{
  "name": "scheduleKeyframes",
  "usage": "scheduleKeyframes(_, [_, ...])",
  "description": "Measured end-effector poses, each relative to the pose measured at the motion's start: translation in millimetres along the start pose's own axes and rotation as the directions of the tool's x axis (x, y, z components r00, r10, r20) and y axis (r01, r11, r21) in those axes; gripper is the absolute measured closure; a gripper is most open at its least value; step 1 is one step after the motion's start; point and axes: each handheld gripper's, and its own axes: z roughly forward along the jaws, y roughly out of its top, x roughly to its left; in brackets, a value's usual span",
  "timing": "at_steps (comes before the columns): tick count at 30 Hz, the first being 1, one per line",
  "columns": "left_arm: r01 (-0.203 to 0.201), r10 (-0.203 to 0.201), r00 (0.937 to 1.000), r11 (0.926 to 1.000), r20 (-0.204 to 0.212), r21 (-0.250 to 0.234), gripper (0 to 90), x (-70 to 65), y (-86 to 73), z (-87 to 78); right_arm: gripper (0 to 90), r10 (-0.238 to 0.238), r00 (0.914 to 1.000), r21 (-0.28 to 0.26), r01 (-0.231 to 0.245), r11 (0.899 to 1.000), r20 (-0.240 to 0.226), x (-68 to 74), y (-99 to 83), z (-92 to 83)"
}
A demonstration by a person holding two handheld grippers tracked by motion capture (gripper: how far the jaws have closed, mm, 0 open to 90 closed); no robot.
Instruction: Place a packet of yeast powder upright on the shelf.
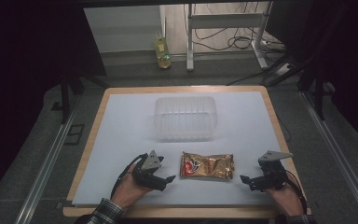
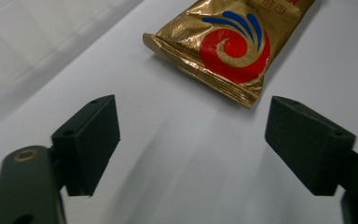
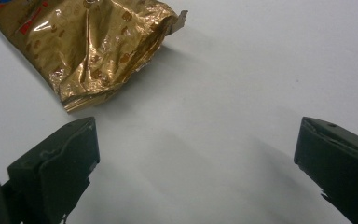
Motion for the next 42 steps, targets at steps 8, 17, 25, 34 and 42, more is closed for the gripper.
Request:
scheduleKeyframes(8, [-0.012, 0.013, 0.9998, 0.9989, 0.016, -0.045, 35.2, -1.0, 9.0, 2.8, 0.2, 0.001, 0.9999, 0.004, -0.001, 1.0, -0.011, 1.9, 2.2, 0.3])
scheduleKeyframes(17, [-0.022, 0.025, 0.9989, 0.9982, 0.04, -0.055, 55.3, -4.1, 17.5, 14.0, 0.3, 0.009, 1.0, -0.009, -0.009, 1.0, -0.002, 3.3, 3.7, 0.9])
scheduleKeyframes(25, [-0.04, 0.044, 0.9975, 0.997, 0.055, -0.066, 78.7, -5.8, 27.3, 28.0, 0.4, -0.011, 0.9998, 0.003, 0.011, 1.0, 0.019, 6.8, 4.4, 4.5])
scheduleKeyframes(34, [-0.034, 0.04, 0.9969, 0.9965, 0.068, -0.076, 88.9, -3.9, 35.5, 47.6, 0.3, 0.009, 0.9994, -0.006, -0.009, 1.0, 0.035, 5.5, 4.8, 4.4])
scheduleKeyframes(42, [-0.054, 0.056, 0.9963, 0.9978, 0.065, -0.039, 89.7, -2.9, 35.0, 55.9, 0.4, 0.013, 0.999, 0.009, -0.014, 1.0, 0.042, 7.2, 6.0, 6.5])
